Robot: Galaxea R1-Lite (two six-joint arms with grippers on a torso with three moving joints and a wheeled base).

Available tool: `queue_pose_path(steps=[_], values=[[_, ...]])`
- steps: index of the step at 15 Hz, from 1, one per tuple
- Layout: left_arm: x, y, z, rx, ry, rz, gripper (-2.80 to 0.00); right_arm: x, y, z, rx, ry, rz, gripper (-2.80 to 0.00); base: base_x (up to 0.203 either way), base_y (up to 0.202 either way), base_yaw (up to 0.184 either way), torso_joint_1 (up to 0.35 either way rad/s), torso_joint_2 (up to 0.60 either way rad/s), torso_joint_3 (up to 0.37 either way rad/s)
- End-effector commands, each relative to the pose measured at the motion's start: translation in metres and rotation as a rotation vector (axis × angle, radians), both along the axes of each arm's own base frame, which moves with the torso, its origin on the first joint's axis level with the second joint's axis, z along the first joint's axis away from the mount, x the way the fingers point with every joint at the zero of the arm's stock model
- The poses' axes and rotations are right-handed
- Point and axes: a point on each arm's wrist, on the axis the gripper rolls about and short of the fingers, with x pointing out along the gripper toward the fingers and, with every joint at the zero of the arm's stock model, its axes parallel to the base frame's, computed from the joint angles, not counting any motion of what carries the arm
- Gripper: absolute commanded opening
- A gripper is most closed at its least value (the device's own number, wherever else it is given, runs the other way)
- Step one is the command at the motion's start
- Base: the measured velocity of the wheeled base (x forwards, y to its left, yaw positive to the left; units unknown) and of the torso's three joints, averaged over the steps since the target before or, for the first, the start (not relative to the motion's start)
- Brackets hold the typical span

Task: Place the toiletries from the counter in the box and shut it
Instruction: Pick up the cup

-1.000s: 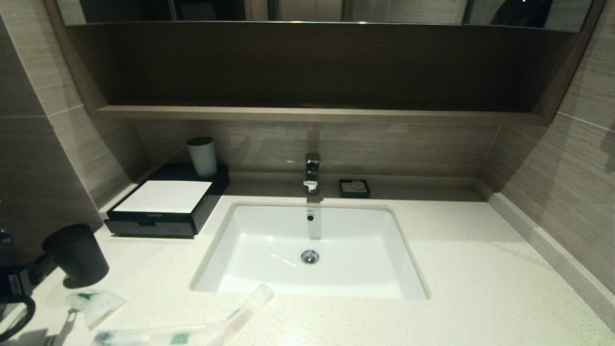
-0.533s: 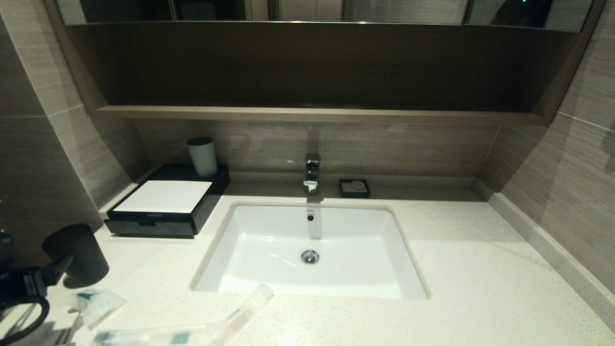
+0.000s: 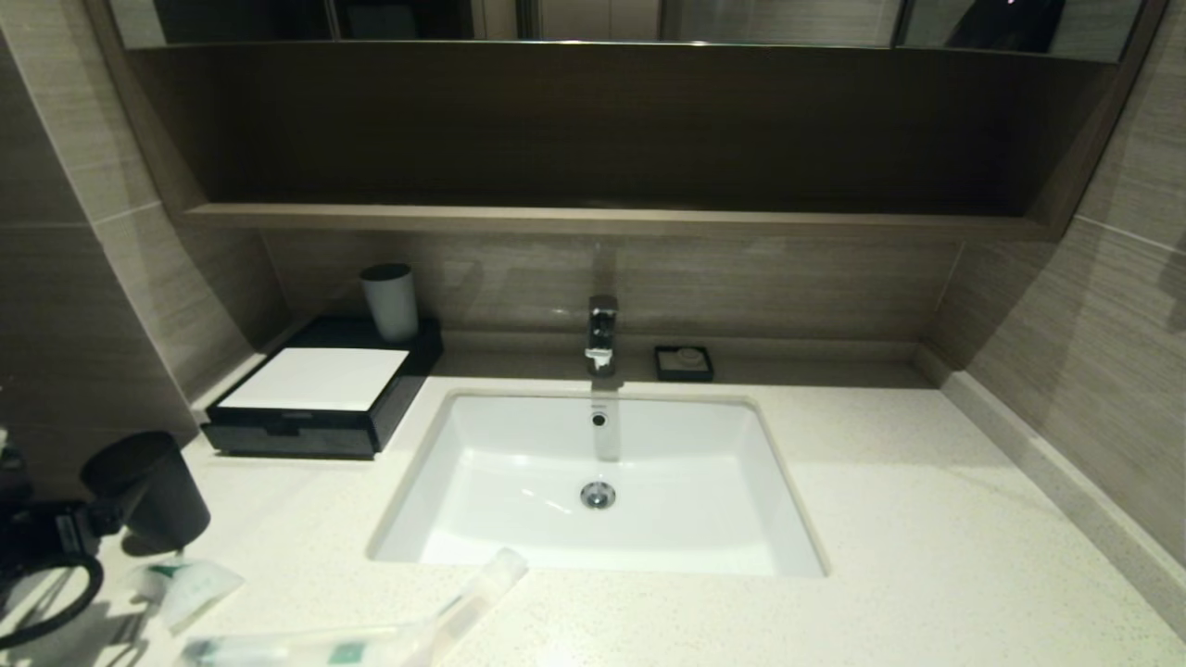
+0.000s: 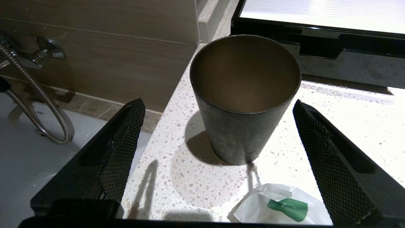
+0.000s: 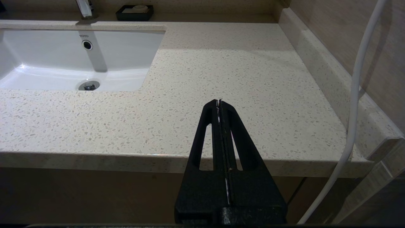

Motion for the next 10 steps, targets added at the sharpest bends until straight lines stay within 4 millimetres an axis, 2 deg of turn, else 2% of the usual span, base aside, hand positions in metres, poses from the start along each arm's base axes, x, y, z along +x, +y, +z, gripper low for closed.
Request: queue_pose_path(steps=[1, 5, 10], values=[[0.002, -0.002, -0.002, -0.003, 0.004, -0.014, 0.00, 0.000, 0.000, 0.000, 0.000, -0.001, 0.000, -2.80, 0.000, 0.000, 0.000, 0.000, 0.00, 0.000], [0.002, -0.003, -0.006, -0.016, 0.020, -0.016, 0.00, 0.000, 0.000, 0.000, 0.000, -0.001, 0.000, -2.80, 0.000, 0.000, 0.000, 0.000, 0.00, 0.000], [0.011, 0.002, -0.012, -0.029, 0.038, -0.022, 0.00, 0.000, 0.000, 0.000, 0.000, -0.002, 0.000, -2.80, 0.000, 0.000, 0.000, 0.000, 0.00, 0.000]])
